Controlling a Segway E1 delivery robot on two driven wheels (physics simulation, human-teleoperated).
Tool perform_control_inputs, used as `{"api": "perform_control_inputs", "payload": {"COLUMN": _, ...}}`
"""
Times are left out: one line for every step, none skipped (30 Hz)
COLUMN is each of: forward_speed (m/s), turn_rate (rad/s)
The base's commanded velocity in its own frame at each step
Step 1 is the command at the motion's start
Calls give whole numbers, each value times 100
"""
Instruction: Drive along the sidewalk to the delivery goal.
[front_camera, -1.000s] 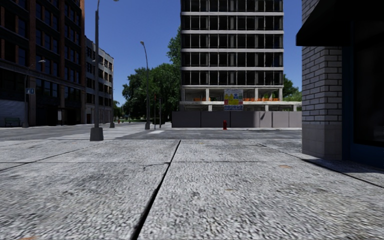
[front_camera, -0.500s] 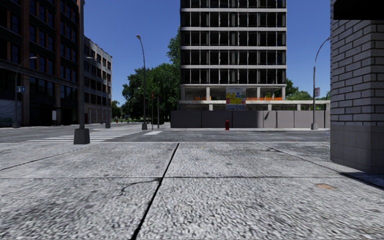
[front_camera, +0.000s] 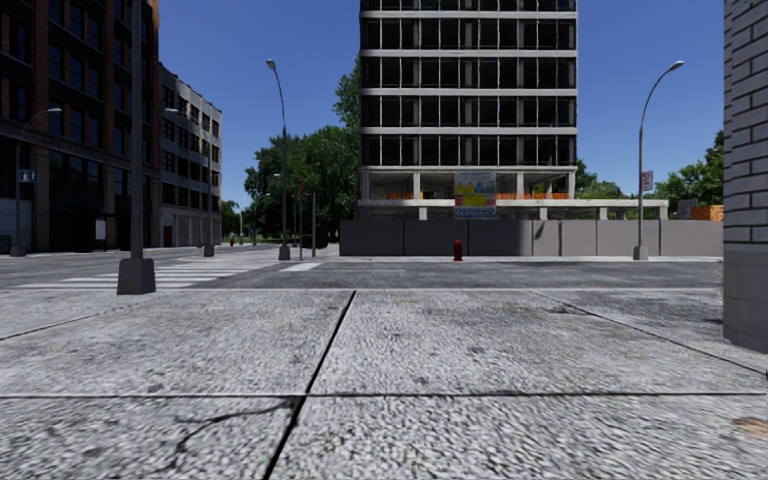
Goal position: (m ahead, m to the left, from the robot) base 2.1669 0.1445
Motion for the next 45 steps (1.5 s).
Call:
{"api": "perform_control_inputs", "payload": {"forward_speed": 128, "turn_rate": 0}}
{"api": "perform_control_inputs", "payload": {"forward_speed": 128, "turn_rate": 0}}
{"api": "perform_control_inputs", "payload": {"forward_speed": 128, "turn_rate": 0}}
{"api": "perform_control_inputs", "payload": {"forward_speed": 128, "turn_rate": 0}}
{"api": "perform_control_inputs", "payload": {"forward_speed": 128, "turn_rate": 0}}
{"api": "perform_control_inputs", "payload": {"forward_speed": 128, "turn_rate": 0}}
{"api": "perform_control_inputs", "payload": {"forward_speed": 128, "turn_rate": 0}}
{"api": "perform_control_inputs", "payload": {"forward_speed": 126, "turn_rate": 0}}
{"api": "perform_control_inputs", "payload": {"forward_speed": 124, "turn_rate": 0}}
{"api": "perform_control_inputs", "payload": {"forward_speed": 124, "turn_rate": 0}}
{"api": "perform_control_inputs", "payload": {"forward_speed": 122, "turn_rate": 0}}
{"api": "perform_control_inputs", "payload": {"forward_speed": 114, "turn_rate": 0}}
{"api": "perform_control_inputs", "payload": {"forward_speed": 110, "turn_rate": 0}}
{"api": "perform_control_inputs", "payload": {"forward_speed": 110, "turn_rate": 0}}
{"api": "perform_control_inputs", "payload": {"forward_speed": 106, "turn_rate": 0}}
{"api": "perform_control_inputs", "payload": {"forward_speed": 103, "turn_rate": 0}}
{"api": "perform_control_inputs", "payload": {"forward_speed": 95, "turn_rate": 0}}
{"api": "perform_control_inputs", "payload": {"forward_speed": 95, "turn_rate": 0}}
{"api": "perform_control_inputs", "payload": {"forward_speed": 91, "turn_rate": 0}}
{"api": "perform_control_inputs", "payload": {"forward_speed": 82, "turn_rate": 0}}
{"api": "perform_control_inputs", "payload": {"forward_speed": 78, "turn_rate": 0}}
{"api": "perform_control_inputs", "payload": {"forward_speed": 77, "turn_rate": 0}}
{"api": "perform_control_inputs", "payload": {"forward_speed": 77, "turn_rate": 0}}
{"api": "perform_control_inputs", "payload": {"forward_speed": 77, "turn_rate": 0}}
{"api": "perform_control_inputs", "payload": {"forward_speed": 69, "turn_rate": 0}}
{"api": "perform_control_inputs", "payload": {"forward_speed": 33, "turn_rate": 0}}
{"api": "perform_control_inputs", "payload": {"forward_speed": 33, "turn_rate": 0}}
{"api": "perform_control_inputs", "payload": {"forward_speed": 0, "turn_rate": 0}}
{"api": "perform_control_inputs", "payload": {"forward_speed": 0, "turn_rate": 0}}
{"api": "perform_control_inputs", "payload": {"forward_speed": 0, "turn_rate": 0}}
{"api": "perform_control_inputs", "payload": {"forward_speed": 0, "turn_rate": 0}}
{"api": "perform_control_inputs", "payload": {"forward_speed": 0, "turn_rate": 0}}
{"api": "perform_control_inputs", "payload": {"forward_speed": 0, "turn_rate": 0}}
{"api": "perform_control_inputs", "payload": {"forward_speed": 0, "turn_rate": 0}}
{"api": "perform_control_inputs", "payload": {"forward_speed": 0, "turn_rate": 0}}
{"api": "perform_control_inputs", "payload": {"forward_speed": 0, "turn_rate": 0}}
{"api": "perform_control_inputs", "payload": {"forward_speed": 0, "turn_rate": 0}}
{"api": "perform_control_inputs", "payload": {"forward_speed": 0, "turn_rate": 0}}
{"api": "perform_control_inputs", "payload": {"forward_speed": 0, "turn_rate": 0}}
{"api": "perform_control_inputs", "payload": {"forward_speed": 0, "turn_rate": 0}}
{"api": "perform_control_inputs", "payload": {"forward_speed": 0, "turn_rate": 0}}
{"api": "perform_control_inputs", "payload": {"forward_speed": 0, "turn_rate": 0}}
{"api": "perform_control_inputs", "payload": {"forward_speed": 0, "turn_rate": 0}}
{"api": "perform_control_inputs", "payload": {"forward_speed": 0, "turn_rate": 0}}
{"api": "perform_control_inputs", "payload": {"forward_speed": 0, "turn_rate": 0}}
